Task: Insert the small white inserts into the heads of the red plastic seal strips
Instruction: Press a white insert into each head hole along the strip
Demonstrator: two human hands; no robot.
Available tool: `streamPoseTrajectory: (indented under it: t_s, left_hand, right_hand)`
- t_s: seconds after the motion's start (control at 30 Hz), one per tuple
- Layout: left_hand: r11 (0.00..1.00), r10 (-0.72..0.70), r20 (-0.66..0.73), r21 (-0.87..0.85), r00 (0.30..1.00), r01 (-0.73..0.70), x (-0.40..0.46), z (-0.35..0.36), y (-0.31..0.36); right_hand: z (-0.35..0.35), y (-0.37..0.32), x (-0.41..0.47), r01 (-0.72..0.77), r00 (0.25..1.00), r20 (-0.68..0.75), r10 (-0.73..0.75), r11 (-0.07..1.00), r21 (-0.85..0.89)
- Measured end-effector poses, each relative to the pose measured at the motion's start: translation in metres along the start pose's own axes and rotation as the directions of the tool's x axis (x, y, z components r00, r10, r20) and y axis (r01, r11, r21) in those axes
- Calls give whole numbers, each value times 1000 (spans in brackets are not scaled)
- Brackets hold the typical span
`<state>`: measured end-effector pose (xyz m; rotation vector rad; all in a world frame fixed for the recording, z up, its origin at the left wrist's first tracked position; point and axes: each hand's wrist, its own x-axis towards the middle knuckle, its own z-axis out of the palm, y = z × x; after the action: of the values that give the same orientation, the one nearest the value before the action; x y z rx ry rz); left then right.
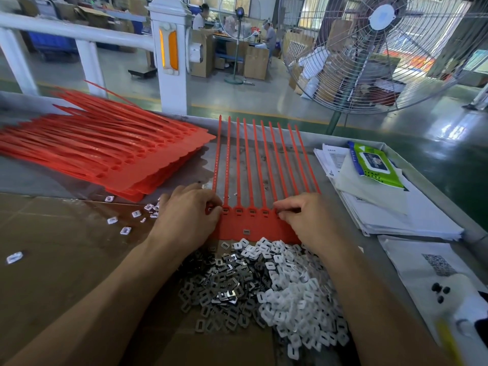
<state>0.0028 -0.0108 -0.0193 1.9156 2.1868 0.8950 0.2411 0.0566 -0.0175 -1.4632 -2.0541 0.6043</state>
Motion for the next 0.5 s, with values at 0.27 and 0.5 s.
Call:
streamPoseTrajectory:
  t_s: [0.27,0.5]
  left_hand:
    - [1000,-4,-1,4,1000,4,0,0,0]
    - [1000,0,8,10,1000,0,0,-1,0]
  right_hand:
    - [-4,-2,-2,-38,998,-53,38,999,8]
    - [-4,-3,-4,-30,999,-41,29,999,-29]
